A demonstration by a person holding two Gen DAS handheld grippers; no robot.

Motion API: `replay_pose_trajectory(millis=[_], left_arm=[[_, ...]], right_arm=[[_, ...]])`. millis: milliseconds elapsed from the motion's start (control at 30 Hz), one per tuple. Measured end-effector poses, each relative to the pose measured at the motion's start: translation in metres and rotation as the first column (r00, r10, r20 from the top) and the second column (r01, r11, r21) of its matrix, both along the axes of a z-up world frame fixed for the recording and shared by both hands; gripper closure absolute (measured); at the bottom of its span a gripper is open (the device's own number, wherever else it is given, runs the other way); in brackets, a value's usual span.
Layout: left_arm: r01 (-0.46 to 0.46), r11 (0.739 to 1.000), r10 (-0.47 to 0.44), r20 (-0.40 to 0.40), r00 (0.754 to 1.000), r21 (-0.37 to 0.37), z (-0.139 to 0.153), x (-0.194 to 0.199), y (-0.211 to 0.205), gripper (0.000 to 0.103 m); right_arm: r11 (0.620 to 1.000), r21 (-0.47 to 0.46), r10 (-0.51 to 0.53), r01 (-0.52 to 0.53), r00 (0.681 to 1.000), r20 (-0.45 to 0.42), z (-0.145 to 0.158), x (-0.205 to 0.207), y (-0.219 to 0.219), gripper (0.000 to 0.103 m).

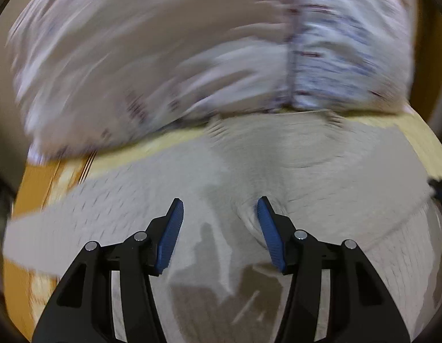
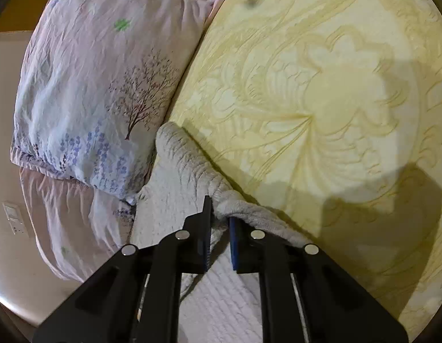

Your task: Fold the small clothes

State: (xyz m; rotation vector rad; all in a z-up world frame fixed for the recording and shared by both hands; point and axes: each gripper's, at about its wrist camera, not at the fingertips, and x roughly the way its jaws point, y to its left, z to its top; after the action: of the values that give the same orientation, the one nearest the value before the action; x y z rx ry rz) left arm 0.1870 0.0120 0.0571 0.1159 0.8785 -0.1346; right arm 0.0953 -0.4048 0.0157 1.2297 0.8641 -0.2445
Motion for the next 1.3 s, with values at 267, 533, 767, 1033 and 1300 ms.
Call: replay_pose_trajectory(millis=[267,533,767,1033,1300], left_arm=[[-0.208,0.971,0.195,-0.114,0.974,-0.117,-0.02,-0.015,0.062,0.047],[-0.288,0.86,0.205,-0.231,0.951,-0.422,-0.023,-0.031,0.103,0.025],[-0.296,0.652,0.048,-0.351,0.935,-0.698,-0.036,0.016,0.126,0.02],[-0.284,0.66,-0.056,-0.423,0.904,-0.695,-0.039,0.056,0.113,0.072],[-0.094,0.729,-0.125,-0.267,0.956,-0.678,0.011,0.062,0.094,0.095]], right_arm=[[0.996,-0.078,0.05,-0.051,0.998,-0.023,0.001,0.002,0.011,0.093],[0.972,-0.183,0.14,-0.145,0.989,-0.043,0.019,0.002,0.029,0.068],[0.954,-0.214,0.207,-0.211,0.978,-0.041,0.023,0.005,0.043,0.055],[0.949,-0.224,0.213,-0.221,0.975,-0.061,0.02,-0.001,0.04,0.053],[0.915,-0.308,0.267,-0.259,0.964,-0.016,0.039,0.001,0.048,0.053]])
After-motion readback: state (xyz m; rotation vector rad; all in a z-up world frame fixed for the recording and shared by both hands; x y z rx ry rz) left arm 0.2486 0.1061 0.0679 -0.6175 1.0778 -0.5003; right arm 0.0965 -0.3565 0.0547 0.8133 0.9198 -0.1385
